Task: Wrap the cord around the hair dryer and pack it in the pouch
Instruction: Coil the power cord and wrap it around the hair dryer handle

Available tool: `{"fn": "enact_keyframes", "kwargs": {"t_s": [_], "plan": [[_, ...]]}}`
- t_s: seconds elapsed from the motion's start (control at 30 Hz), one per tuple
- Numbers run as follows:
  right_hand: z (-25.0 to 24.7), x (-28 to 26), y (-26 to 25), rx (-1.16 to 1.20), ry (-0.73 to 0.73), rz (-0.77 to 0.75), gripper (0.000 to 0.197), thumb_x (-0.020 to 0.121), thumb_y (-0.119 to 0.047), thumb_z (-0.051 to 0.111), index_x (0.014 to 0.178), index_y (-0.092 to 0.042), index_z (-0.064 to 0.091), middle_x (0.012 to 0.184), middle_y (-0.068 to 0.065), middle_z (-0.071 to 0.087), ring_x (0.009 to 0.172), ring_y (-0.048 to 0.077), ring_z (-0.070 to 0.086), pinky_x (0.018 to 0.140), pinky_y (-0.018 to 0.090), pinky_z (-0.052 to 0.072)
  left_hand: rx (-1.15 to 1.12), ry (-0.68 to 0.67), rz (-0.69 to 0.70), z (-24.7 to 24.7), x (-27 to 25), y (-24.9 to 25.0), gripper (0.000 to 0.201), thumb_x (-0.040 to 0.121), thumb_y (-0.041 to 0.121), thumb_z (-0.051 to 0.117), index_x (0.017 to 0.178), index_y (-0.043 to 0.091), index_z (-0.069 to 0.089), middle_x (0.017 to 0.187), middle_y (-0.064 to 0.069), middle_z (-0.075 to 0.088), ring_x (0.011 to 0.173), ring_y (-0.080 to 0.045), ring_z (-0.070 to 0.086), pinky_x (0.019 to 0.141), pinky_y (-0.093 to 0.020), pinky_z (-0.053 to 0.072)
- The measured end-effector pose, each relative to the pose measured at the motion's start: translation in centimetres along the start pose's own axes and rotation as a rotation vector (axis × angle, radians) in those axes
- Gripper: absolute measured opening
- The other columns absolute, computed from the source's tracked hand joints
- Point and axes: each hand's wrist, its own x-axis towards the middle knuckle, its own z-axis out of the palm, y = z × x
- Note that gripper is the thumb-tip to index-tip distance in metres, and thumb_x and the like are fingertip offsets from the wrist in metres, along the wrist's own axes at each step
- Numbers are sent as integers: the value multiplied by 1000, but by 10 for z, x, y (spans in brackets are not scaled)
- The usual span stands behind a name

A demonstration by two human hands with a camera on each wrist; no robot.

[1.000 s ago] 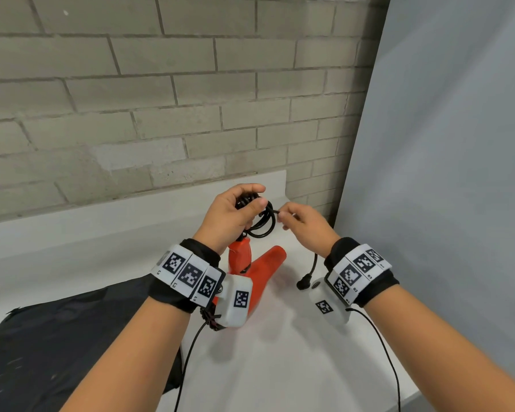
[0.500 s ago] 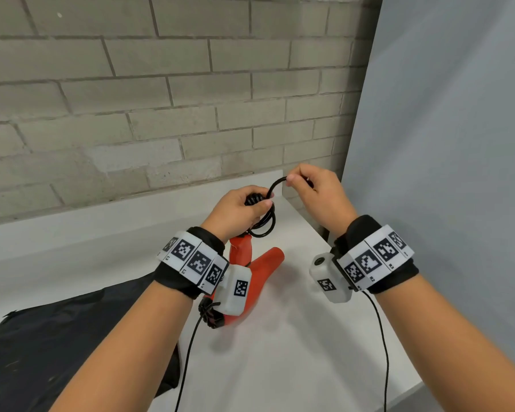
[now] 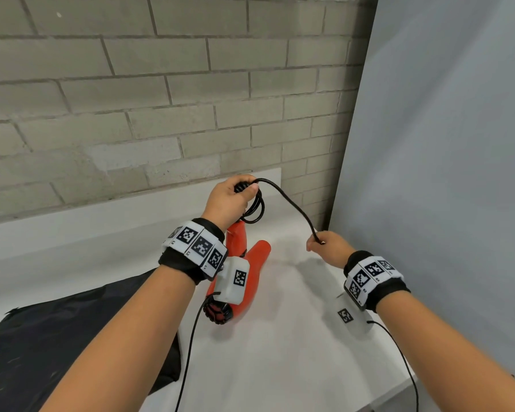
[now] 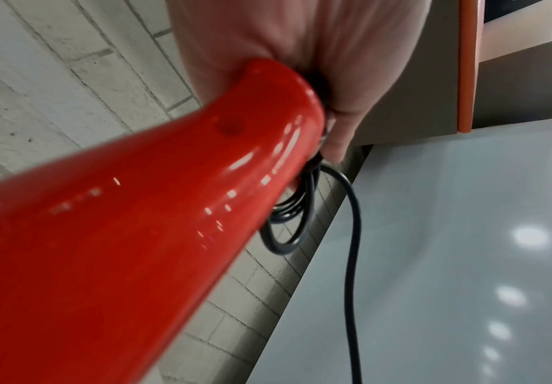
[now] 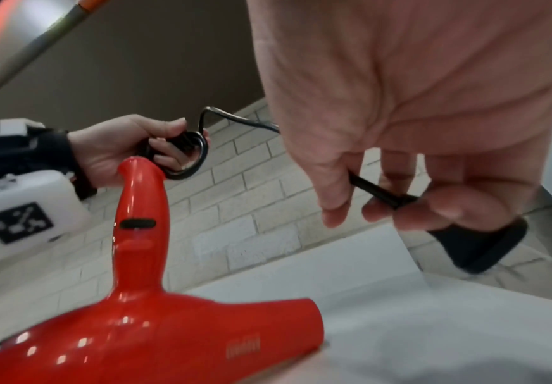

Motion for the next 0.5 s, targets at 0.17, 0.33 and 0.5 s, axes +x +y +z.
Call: {"fn": "enact_keyframes", "kwargs": {"t_s": [0.17, 0.33, 0.5], "plan": [[11, -2, 6, -71, -25, 34, 40, 86, 8, 40, 60, -20, 53, 93, 12, 59, 81, 25, 60, 80, 33, 53, 2, 16, -7, -3, 2, -2, 8, 87, 15, 56, 91, 20, 62, 78, 0, 57, 56, -10, 42, 54, -20, 38], [11, -6, -23, 178, 60, -118, 37, 84, 7, 48, 66, -24, 53, 81, 1, 57, 77, 19, 53, 64, 16, 40, -28, 36, -28, -7, 7, -7, 11, 88, 19, 56, 95, 16, 62, 72, 3, 52, 60, -11, 45, 54, -23, 38], [8, -21, -75, 623, 396, -470, 40, 84, 11, 49, 80, -28, 51, 89, 1, 55, 77, 19, 56, 64, 15, 49, -5, 17, 8, -9, 4, -6, 14, 90, 23, 52, 96, 16, 62, 73, 6, 53, 64, -8, 46, 61, -21, 39]]}}
